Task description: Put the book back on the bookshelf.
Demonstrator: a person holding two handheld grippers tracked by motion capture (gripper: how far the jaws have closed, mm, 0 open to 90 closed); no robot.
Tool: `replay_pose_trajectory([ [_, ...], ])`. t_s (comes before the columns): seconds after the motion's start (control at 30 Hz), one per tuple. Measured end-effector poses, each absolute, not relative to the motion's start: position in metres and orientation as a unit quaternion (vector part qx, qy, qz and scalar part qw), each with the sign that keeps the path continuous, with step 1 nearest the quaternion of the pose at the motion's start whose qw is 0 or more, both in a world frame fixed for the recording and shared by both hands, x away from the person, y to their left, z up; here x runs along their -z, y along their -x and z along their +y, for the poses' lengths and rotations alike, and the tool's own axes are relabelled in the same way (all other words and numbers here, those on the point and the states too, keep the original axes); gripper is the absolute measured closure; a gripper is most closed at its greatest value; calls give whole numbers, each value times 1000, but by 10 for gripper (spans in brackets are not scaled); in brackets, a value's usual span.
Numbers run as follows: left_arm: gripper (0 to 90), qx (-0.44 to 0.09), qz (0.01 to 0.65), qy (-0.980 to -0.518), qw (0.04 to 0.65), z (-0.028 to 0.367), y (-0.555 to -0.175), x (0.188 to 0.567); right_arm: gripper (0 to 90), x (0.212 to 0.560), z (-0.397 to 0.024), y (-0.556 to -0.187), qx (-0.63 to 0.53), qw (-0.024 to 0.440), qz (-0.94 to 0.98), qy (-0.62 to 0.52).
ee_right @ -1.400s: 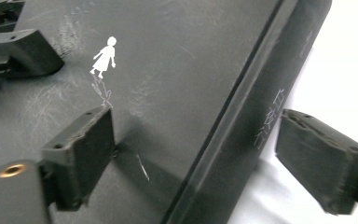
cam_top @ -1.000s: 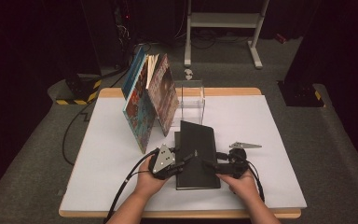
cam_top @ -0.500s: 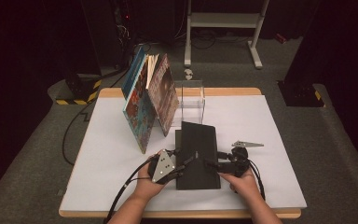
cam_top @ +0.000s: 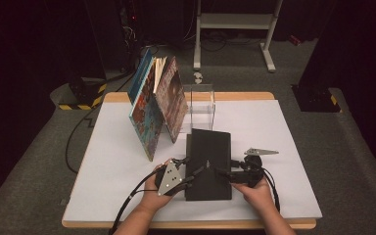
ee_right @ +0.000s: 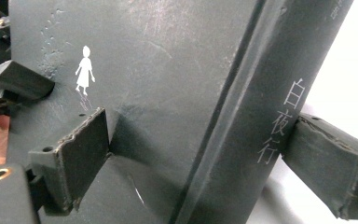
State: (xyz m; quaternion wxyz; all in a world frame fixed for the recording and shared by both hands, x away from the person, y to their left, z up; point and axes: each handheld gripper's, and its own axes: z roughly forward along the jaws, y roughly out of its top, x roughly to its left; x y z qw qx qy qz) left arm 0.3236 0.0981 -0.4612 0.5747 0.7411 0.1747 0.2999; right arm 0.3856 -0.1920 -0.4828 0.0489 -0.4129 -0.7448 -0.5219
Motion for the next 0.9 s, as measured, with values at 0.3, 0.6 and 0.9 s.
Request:
replay_pose_trajectory([
  [0.3, 562, -236, 238, -739, 584, 100, -322, 461, 149, 471, -190, -366, 519, -20, -756, 397],
  [0.6, 577, -184, 278, -737, 588, 102, -321, 460, 210, 464, -190, -351, 523, -60, -757, 386],
  [0.9, 609, -168, 290, -729, 597, 101, -319, 456, 240, 460, -192, -343, 526, -74, -756, 382],
])
